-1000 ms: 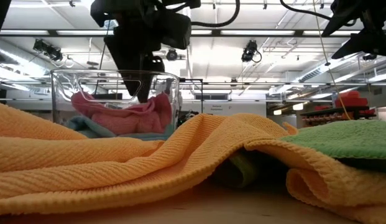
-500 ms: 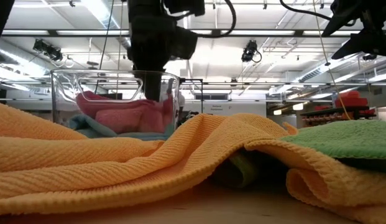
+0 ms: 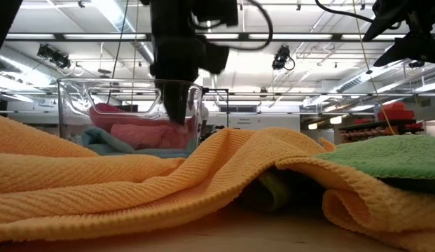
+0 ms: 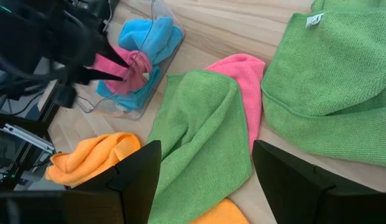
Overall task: Fold microfiber towels
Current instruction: Put the top pink towel into the transparent bin
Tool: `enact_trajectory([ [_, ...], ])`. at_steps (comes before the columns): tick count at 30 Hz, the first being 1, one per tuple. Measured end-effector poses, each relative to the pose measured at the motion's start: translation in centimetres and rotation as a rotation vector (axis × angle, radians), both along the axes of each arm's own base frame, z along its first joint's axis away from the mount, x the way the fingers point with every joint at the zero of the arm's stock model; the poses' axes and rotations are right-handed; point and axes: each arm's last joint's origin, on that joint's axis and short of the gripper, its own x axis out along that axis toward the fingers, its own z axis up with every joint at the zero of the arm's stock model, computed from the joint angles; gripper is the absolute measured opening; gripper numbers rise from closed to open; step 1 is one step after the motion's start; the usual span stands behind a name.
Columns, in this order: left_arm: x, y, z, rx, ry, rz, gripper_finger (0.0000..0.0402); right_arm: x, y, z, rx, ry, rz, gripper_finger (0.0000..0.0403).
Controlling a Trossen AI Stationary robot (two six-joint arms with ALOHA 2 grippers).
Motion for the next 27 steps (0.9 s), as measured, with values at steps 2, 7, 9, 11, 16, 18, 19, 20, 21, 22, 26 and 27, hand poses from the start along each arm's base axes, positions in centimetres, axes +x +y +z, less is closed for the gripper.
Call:
enact_trajectory([
  [2,-0.1,0.0,1.3,0.004,0.014,-0.035,0.0126,0.0,0.0,0.0,0.000,0.000,0.000,0.0262],
  [7,-0.1,-1.2,3.8,0.017,0.034,-0.136,0.0136,0.0,0.0,0.0,-0.005,0.004,0.003,0.0262],
  [9,-0.3,-2.0,3.7,0.017,0.041,-0.160,0.0153,0.0,0.0,0.0,-0.008,0.005,0.005,0.0262],
  [11,-0.6,-2.6,3.2,0.016,0.064,-0.176,0.0178,0.0,0.0,0.0,-0.010,0.006,0.007,0.0262],
  [16,-1.5,-3.4,1.4,-0.048,0.127,-0.193,0.0254,0.0,0.0,0.0,-0.011,0.006,0.008,0.0262],
  [18,-1.8,-3.5,0.8,-0.045,0.144,-0.205,0.0279,0.0,0.0,0.0,-0.014,0.006,0.010,0.0262],
  [19,-1.9,-3.5,0.6,-0.040,0.151,-0.206,0.0289,0.0,0.0,0.0,-0.014,0.007,0.010,0.0262],
  [20,-2.0,-3.4,0.4,-0.027,0.157,-0.204,0.0297,0.0,0.0,0.0,-0.014,0.007,0.010,0.0262],
  [21,-2.1,-3.4,0.2,-0.009,0.160,-0.202,0.0303,0.0,0.0,0.0,-0.014,0.007,0.011,0.0262],
  [22,-2.1,-3.4,0.0,0.010,0.161,-0.198,0.0307,0.0,0.0,0.0,-0.015,0.007,0.011,0.0262],
  [26,-2.4,-3.6,-0.7,0.099,0.152,-0.185,0.0307,0.0,0.0,0.0,-0.015,0.007,0.011,0.0262],
  [27,-2.4,-3.7,-0.9,0.118,0.145,-0.188,0.0304,0.0,0.0,0.0,-0.015,0.007,0.011,0.0262],
])
